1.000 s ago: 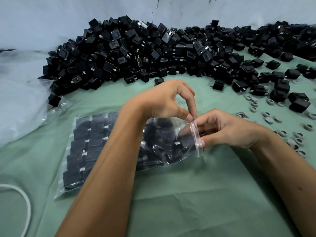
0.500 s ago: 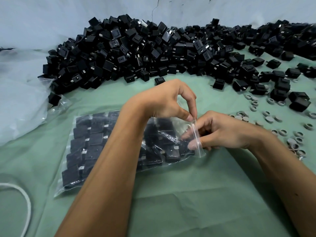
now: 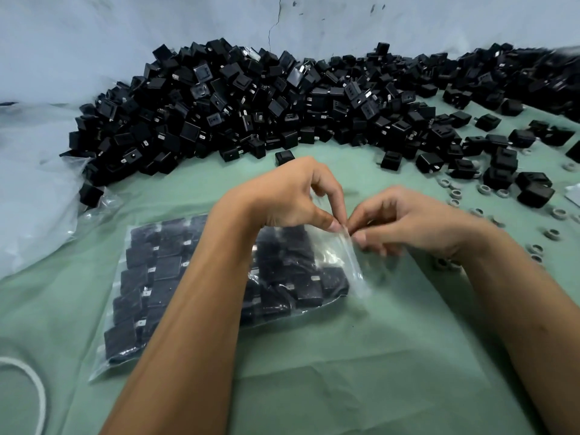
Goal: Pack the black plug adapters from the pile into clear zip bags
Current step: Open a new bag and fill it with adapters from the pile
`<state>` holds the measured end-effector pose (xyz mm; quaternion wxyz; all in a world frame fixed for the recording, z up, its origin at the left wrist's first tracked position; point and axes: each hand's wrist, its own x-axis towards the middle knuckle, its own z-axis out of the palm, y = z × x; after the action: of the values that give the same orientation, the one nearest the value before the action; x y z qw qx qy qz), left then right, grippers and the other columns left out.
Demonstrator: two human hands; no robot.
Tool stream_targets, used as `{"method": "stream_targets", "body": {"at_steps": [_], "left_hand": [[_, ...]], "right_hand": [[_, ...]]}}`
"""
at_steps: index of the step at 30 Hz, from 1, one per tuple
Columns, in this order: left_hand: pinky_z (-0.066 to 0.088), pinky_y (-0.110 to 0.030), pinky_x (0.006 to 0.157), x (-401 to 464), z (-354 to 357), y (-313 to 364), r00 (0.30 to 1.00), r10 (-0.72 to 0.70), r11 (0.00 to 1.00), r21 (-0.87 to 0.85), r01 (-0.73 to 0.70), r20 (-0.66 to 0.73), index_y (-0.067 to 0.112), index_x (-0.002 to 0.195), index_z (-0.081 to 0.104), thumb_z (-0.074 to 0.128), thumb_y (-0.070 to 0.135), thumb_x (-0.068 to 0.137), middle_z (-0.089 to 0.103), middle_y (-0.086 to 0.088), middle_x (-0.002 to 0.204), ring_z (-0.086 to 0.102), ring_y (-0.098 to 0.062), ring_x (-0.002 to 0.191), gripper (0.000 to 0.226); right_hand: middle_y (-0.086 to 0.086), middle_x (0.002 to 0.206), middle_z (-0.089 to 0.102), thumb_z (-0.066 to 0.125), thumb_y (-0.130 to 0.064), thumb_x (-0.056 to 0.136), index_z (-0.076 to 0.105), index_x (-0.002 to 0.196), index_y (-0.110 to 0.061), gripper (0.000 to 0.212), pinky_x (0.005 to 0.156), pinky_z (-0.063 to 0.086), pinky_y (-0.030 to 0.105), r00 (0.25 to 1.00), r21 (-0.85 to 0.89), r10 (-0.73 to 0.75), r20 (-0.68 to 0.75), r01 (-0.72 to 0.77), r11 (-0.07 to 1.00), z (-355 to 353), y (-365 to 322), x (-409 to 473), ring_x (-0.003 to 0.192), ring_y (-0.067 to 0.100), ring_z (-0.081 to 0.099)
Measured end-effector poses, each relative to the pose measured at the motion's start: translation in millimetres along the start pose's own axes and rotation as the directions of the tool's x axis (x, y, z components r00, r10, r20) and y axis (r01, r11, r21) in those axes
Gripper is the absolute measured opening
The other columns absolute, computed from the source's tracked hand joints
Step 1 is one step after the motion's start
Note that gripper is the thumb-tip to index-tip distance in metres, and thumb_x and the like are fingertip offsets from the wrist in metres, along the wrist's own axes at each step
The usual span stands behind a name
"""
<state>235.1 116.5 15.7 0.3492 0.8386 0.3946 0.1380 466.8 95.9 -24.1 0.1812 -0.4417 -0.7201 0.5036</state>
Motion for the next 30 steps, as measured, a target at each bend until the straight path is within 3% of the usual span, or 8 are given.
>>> {"method": "stream_targets", "body": {"at_steps": [2, 5, 8, 12, 15, 20, 26, 30], "left_hand": [[0.048, -0.041, 0.080, 1.0, -0.2, -0.9, 1.000, -0.017, 1.000, -0.005, 0.017, 0.008, 0.029, 0.082, 0.082, 0.090, 0.022, 0.076, 0.070, -0.014, 0.105, 0.060, -0.033, 0.099, 0.012], [0.050, -0.055, 0.078, 2.1, -1.5, -1.8, 0.999, -0.007, 1.000, -0.027, 0.008, 0.045, 0.029, 0.084, 0.081, 0.089, 0.019, 0.077, 0.065, -0.035, 0.100, 0.056, -0.046, 0.082, 0.015], [0.050, -0.053, 0.076, 1.9, -1.7, -5.1, 0.998, -0.003, 0.999, -0.046, 0.006, 0.064, 0.027, 0.082, 0.081, 0.088, 0.015, 0.078, 0.066, -0.034, 0.096, 0.052, -0.047, 0.078, 0.014], [0.048, -0.052, 0.072, -0.1, -5.4, -11.4, 0.997, -0.016, 0.997, -0.079, 0.022, 0.070, 0.027, 0.082, 0.082, 0.088, 0.016, 0.079, 0.067, -0.033, 0.098, 0.052, -0.049, 0.078, 0.013], [0.040, -0.043, 0.070, -0.1, -6.0, -13.9, 0.997, -0.024, 0.995, -0.096, 0.031, 0.076, 0.022, 0.083, 0.082, 0.088, 0.014, 0.079, 0.065, -0.036, 0.097, 0.052, -0.050, 0.076, 0.011], [0.046, -0.053, 0.071, -1.5, -4.6, -9.6, 0.999, -0.022, 0.998, -0.061, 0.025, 0.046, 0.019, 0.084, 0.082, 0.089, 0.014, 0.077, 0.063, -0.038, 0.094, 0.053, -0.050, 0.079, 0.011], [0.045, -0.043, 0.071, -6.6, -8.2, -0.8, 1.000, -0.009, 0.999, -0.031, 0.009, 0.000, 0.022, 0.084, 0.083, 0.090, 0.015, 0.076, 0.060, -0.034, 0.097, 0.050, -0.044, 0.081, 0.013], [0.051, -0.055, 0.080, -7.7, -8.9, 0.6, 1.000, -0.017, 1.000, -0.021, 0.018, 0.004, 0.023, 0.084, 0.083, 0.090, 0.017, 0.075, 0.059, -0.036, 0.097, 0.052, -0.047, 0.081, 0.013]], "right_hand": [[0.007, 0.067, 0.069, 0.072, -0.009, 0.095, 0.076, 0.093, -0.008, 0.005, 0.045, 0.043, 0.022, 0.959, 0.031, 0.028, -0.281, -0.020, 0.999, -12.8, 3.6, 17.6, 0.050, 0.010, 0.054], [0.004, 0.083, 0.073, 0.070, -0.015, 0.096, 0.077, 0.100, -0.011, 0.009, 0.065, 0.053, 0.032, 0.858, -0.275, -0.100, -0.504, -0.049, 0.960, -17.1, -1.9, 72.5, 0.065, 0.010, 0.060], [0.011, 0.140, 0.058, 0.061, -0.014, 0.100, 0.061, 0.142, -0.019, 0.043, 0.109, 0.041, 0.038, 0.929, -0.668, -0.243, -0.281, -0.007, 0.744, -14.1, -14.5, 125.6, 0.117, 0.026, 0.056], [0.009, 0.163, 0.033, 0.056, -0.021, 0.101, 0.042, 0.156, -0.028, 0.057, 0.116, 0.021, 0.032, 0.990, -0.850, -0.139, -0.027, 0.050, 0.524, -6.4, -28.3, 167.1, 0.143, 0.032, 0.035], [0.012, 0.122, 0.063, 0.066, -0.011, 0.091, 0.066, 0.127, -0.014, 0.036, 0.098, 0.044, 0.032, 0.943, -0.706, -0.257, -0.211, 0.035, 0.707, -3.0, -22.6, 155.9, 0.115, 0.031, 0.060], [-0.004, 0.074, 0.067, 0.073, -0.011, 0.089, 0.062, 0.105, -0.014, 0.019, 0.069, 0.050, 0.028, 0.827, -0.254, -0.148, -0.542, 0.006, 0.967, 1.2, -4.5, 85.4, 0.065, 0.013, 0.060], [0.025, 0.098, 0.068, 0.067, 0.009, 0.092, 0.067, 0.098, -0.003, 0.014, 0.053, 0.055, 0.024, 0.938, 0.336, 0.035, -0.345, 0.089, 0.938, 14.1, 1.1, 11.1, 0.069, 0.034, 0.074], [0.016, 0.091, 0.072, 0.070, 0.001, 0.093, 0.074, 0.103, -0.019, 0.023, 0.060, 0.049, 0.020, 0.964, 0.269, -0.031, -0.264, 0.104, 0.958, 22.3, 7.2, 1.8, 0.072, 0.021, 0.057]]}}
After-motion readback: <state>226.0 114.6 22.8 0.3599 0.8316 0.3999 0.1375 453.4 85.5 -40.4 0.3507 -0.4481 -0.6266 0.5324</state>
